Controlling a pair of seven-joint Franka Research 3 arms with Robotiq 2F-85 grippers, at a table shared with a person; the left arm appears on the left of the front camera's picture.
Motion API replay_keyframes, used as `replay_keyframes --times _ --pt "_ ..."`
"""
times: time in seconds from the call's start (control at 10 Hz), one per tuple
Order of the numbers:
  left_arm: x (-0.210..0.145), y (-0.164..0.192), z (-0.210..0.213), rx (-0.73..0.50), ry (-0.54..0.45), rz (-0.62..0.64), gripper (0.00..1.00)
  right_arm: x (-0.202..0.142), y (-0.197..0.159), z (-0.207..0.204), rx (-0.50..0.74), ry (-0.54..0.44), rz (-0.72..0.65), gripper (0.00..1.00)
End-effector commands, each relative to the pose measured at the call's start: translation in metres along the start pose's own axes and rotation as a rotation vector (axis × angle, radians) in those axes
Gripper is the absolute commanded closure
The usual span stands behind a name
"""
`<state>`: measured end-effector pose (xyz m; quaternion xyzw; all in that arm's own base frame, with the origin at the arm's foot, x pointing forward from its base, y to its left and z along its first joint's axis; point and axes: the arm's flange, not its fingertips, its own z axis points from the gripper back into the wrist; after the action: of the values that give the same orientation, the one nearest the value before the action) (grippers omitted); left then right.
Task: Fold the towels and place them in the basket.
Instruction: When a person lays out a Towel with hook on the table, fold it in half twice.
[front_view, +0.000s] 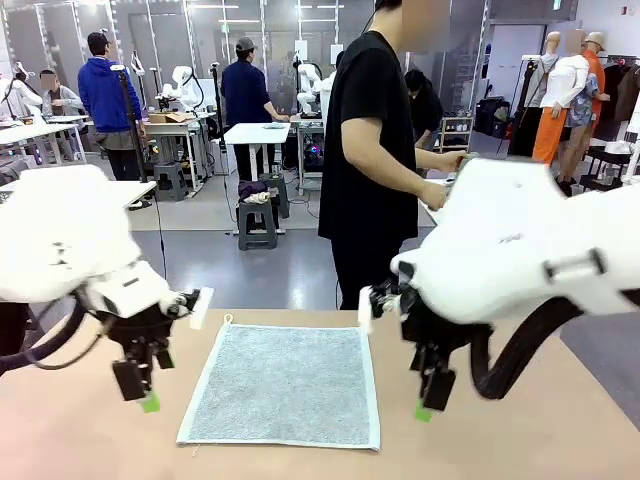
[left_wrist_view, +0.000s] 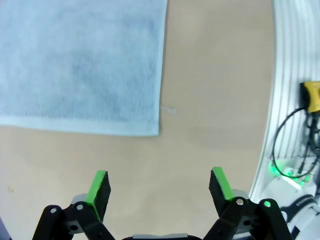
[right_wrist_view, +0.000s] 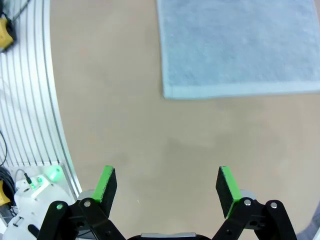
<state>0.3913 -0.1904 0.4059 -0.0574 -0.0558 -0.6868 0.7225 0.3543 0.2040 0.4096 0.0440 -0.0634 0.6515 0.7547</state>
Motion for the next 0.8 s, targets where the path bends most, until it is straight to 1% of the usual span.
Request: replay_keyframes --times 0.0,0.1,0.3,0.5,0.7 --pt "0.019 0.011 -0.012 0.007 0.07 -0.023 0.0 0.03 0.002 -0.029 0.0 0.052 0.008 0.0" --pt "0.027 0.005 -0.022 -0.004 0.091 -0.038 0.0 0.039 0.01 -0.045 0.017 0.071 0.024 0.0" --pt "0.029 -0.008 -0.042 -0.018 0.131 -0.048 0.0 0.046 0.015 -0.069 0.007 0.118 0.017 0.0" --pt "0.029 -0.02 -0.073 -0.05 0.141 -0.065 0.0 0.047 0.009 -0.091 0.022 0.117 0.021 0.0" --pt "0.027 -0.024 -0.083 -0.055 0.137 -0.076 0.0 0.05 0.005 -0.097 0.01 0.123 0.01 0.0"
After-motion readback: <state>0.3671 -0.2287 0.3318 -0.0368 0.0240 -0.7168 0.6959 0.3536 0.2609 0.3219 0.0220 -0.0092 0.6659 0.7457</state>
